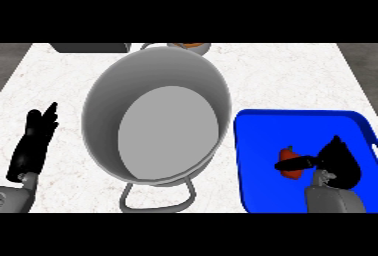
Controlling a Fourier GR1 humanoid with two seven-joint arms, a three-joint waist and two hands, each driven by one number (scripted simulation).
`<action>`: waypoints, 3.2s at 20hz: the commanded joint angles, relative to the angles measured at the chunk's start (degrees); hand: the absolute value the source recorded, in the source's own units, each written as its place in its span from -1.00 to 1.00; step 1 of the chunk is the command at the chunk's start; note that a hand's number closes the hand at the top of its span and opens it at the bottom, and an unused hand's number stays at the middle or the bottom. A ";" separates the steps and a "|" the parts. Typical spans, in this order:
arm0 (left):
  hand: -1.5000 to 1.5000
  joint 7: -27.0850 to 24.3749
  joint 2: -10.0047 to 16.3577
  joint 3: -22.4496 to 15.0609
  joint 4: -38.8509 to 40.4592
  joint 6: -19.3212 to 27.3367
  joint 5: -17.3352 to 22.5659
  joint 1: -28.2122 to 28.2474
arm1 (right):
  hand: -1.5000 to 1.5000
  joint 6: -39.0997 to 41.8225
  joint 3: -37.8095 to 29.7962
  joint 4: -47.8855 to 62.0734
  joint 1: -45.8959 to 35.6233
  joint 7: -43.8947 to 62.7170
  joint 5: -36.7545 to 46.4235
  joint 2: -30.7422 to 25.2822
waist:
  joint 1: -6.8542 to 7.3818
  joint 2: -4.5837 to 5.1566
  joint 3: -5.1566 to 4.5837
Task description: Pick the bell pepper from the tray and place it in the pot
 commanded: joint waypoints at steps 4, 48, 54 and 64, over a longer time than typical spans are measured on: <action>0.00 3.99 -0.16 1.93 -3.02 -1.35 -2.21 -0.24 | -1.00 -1.23 -4.01 5.13 -4.13 4.58 0.22 0.02 | 0.12 0.12 0.13; 0.00 1.36 -5.10 7.76 -1.07 -5.78 -7.30 1.67 | 1.00 3.69 6.18 -22.69 -7.26 -62.72 -21.38 -20.12 | -1.47 -0.38 0.11; 0.00 0.10 -4.72 9.10 -2.50 -7.79 -6.38 3.77 | 1.00 8.77 2.42 -34.44 -10.51 -57.60 -28.87 -19.77 | -0.41 -0.15 0.08; 0.00 2.43 -5.52 9.44 -3.05 -8.63 -8.38 0.74 | 1.00 19.18 14.88 -30.09 -36.42 -30.59 -29.67 -13.84 | 0.82 0.06 0.00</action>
